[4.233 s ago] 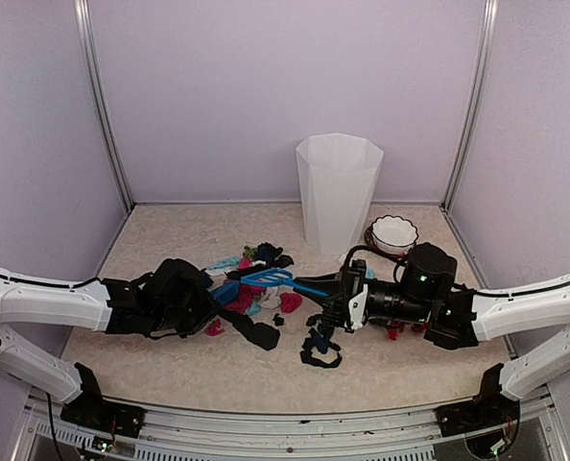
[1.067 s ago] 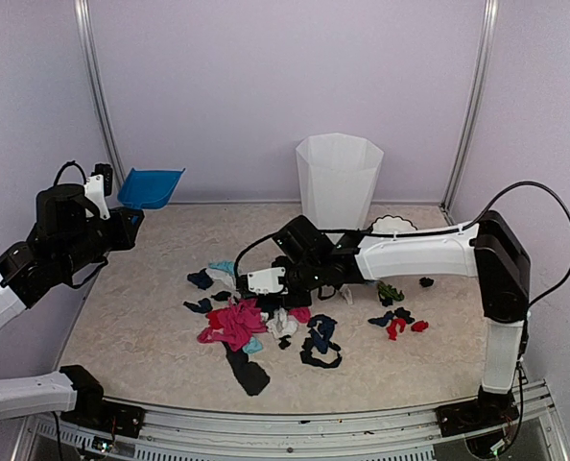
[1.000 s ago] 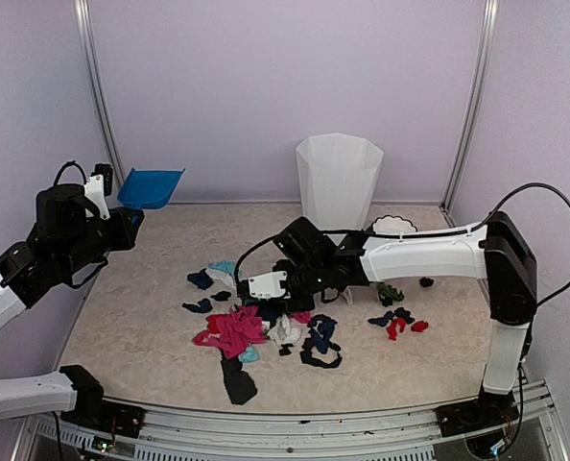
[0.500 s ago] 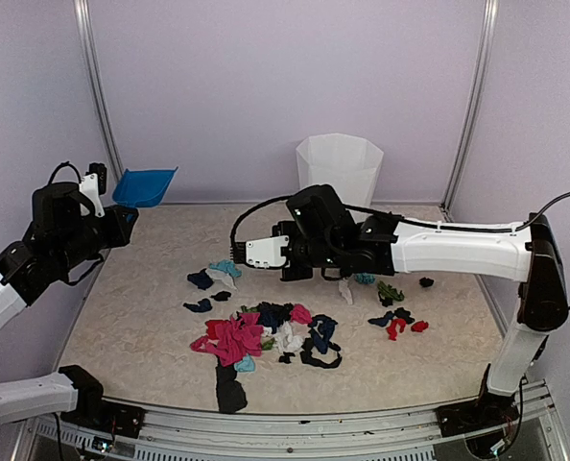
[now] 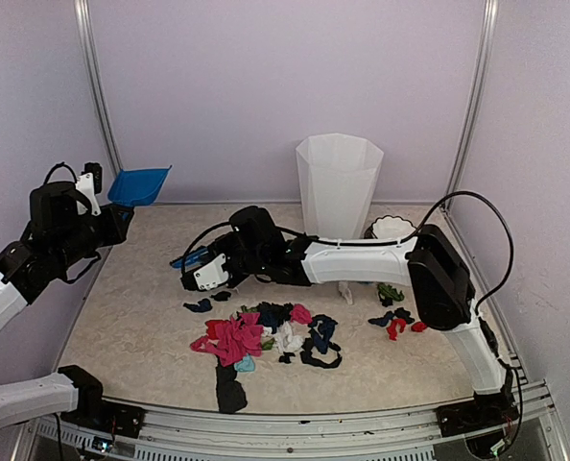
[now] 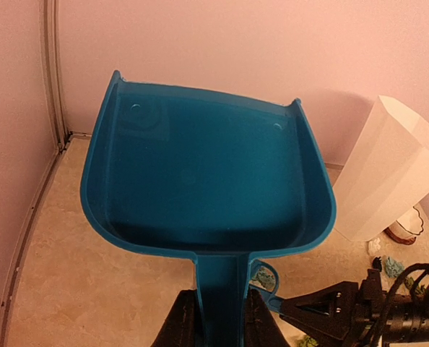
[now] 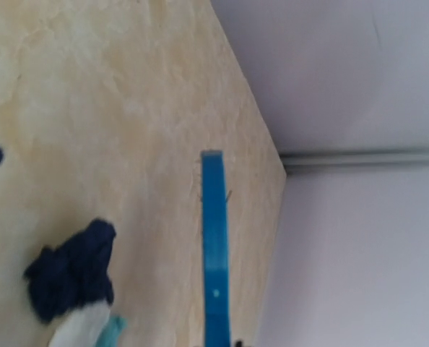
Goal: Sweep away the paper scraps from the table
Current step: Sweep the paper scraps at the center of the board.
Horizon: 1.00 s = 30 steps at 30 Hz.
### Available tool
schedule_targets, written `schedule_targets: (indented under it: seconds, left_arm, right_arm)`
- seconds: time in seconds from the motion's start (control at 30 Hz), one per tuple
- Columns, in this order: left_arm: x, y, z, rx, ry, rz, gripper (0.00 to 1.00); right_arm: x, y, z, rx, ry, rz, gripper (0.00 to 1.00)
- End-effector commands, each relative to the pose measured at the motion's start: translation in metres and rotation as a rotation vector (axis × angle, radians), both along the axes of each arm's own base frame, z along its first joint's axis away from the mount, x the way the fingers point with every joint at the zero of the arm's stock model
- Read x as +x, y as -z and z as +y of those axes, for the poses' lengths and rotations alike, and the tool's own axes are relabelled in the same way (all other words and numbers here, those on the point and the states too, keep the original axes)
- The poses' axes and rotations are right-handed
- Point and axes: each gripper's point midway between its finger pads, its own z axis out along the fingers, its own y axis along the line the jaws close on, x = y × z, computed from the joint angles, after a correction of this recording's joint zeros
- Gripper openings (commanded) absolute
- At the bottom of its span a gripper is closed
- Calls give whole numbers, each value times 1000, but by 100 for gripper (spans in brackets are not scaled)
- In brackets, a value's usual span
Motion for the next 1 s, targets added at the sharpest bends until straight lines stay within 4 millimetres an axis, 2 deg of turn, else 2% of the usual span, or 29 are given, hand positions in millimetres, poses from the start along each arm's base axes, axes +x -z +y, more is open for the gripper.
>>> schedule_targets:
  seconds: [0.0,0.13,0.27,0.37,0.47,0.67,0.8,0.97]
  left_arm:
    - [2,-2,1,-12,-3,-20,0]
    - [4,2,2,-4,-8,-7,0]
    - [6,5,1,0,-10,3,0]
    - [7,6,1,2,-12,6,0]
    - [7,8,1,5,-13,12,0]
    - [9,10,3,7,-19,20,0]
    - [10,10,5,6,-27,19,0]
    - [9,11,4,5,-21,22,0]
  right_arm:
    - [13,9,19,20,-105,-82,0]
    - [28,41,24,-21,-115,-73,0]
    - [26,72,19,-105,-134,-68,0]
    - [16,95,3,-190,-145,-28,0]
    - [9,104,-18,-259,-122,0,0]
    - [-12,91,-68,-302,-83,79,0]
    - [-32,74,-98,-284,-50,153,0]
    - [-41,20,-127,-155,35,124,0]
